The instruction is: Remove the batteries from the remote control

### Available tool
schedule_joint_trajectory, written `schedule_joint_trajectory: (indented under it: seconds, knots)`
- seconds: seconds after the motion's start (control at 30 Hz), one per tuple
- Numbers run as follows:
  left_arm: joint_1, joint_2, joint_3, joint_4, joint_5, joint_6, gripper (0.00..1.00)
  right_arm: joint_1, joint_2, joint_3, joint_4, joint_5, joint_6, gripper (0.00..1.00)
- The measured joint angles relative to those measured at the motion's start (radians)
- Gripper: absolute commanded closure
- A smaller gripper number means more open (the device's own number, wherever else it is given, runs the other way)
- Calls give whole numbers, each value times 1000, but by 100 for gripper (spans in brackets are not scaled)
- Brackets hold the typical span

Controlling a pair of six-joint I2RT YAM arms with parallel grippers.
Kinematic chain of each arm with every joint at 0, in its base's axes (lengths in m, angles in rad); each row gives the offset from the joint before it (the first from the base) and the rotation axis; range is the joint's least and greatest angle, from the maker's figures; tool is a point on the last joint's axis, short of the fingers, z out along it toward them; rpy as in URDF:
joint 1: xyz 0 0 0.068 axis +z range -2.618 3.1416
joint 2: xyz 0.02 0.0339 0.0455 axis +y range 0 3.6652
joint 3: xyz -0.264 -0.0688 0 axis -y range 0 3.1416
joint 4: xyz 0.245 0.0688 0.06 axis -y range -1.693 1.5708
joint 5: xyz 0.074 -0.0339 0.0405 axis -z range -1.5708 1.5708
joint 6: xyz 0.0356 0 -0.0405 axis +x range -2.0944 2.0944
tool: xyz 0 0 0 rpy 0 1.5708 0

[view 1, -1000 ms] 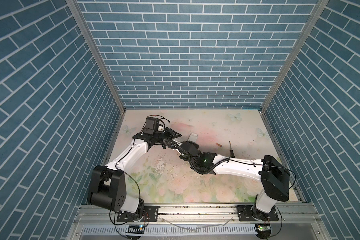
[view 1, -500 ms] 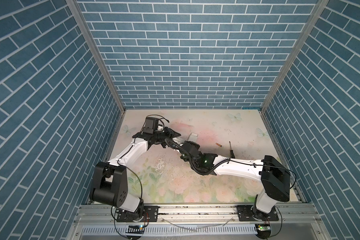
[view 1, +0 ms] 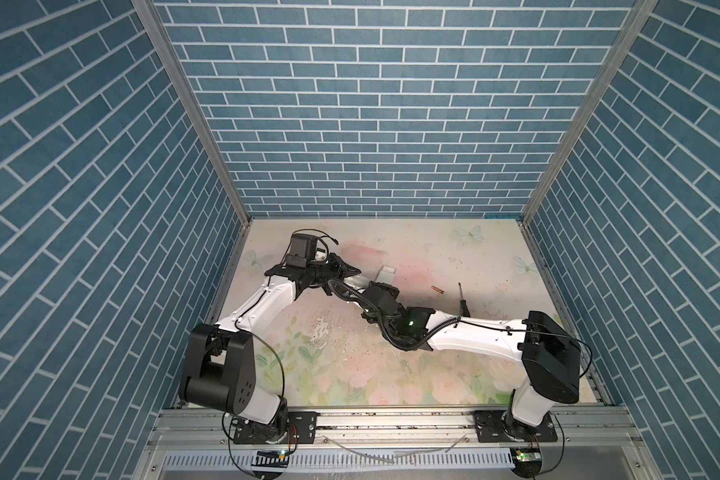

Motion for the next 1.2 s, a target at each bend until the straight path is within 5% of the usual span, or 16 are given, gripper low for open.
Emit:
schedule_joint_trajectory:
  seconds: [0.27, 1.2]
  knots:
    - [0, 0, 0, -3, 3, -19, 95, 1, 1, 0, 0, 14, -13, 100]
    - [0, 0, 6, 68, 15, 9, 100, 3, 16, 1, 66, 84, -12, 50]
